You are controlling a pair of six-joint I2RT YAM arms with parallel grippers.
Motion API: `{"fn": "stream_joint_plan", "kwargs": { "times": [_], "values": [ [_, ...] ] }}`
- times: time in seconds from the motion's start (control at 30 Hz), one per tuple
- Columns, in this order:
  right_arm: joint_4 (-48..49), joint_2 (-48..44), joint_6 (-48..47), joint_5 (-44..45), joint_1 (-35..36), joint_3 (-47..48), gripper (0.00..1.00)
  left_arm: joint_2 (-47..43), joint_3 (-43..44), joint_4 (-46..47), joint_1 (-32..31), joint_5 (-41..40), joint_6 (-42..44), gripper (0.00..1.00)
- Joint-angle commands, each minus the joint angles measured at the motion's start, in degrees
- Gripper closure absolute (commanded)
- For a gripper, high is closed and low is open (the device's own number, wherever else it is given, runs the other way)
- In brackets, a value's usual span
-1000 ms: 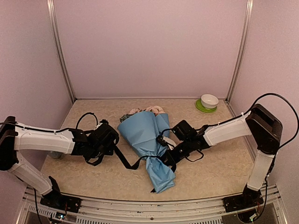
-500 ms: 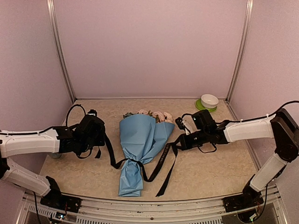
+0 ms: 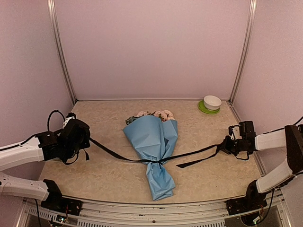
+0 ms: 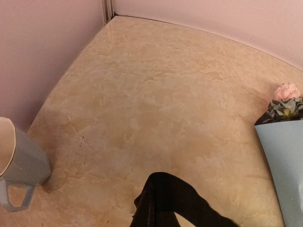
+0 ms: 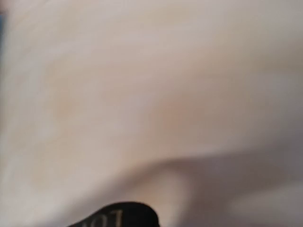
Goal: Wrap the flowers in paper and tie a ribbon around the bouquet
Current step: Tie the ribbon around the folded bouquet.
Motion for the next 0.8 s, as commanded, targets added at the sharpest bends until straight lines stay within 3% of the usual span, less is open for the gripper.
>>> {"fn": "stream_joint_plan", "kwargs": {
  "times": [0.0, 0.43, 0.77],
  "values": [
    [6.1, -0.7, 2.6, -4.6, -8.9, -3.6, 1.0, -2.5, -2.5, -6.1, 0.5, -1.3, -5.0, 1.0],
    [10.3, 4.9, 1.7, -9.4, -24.3, -4.1, 1.0, -10.5, -2.6, -14.0, 0.4, -7.9, -13.6, 1.0],
    [10.8, 6.9, 1.3, -8.8, -25.5, -4.2, 1.0, -10.7, -2.3, -15.1, 0.6, -8.2, -13.5, 1.0]
  ]
}}
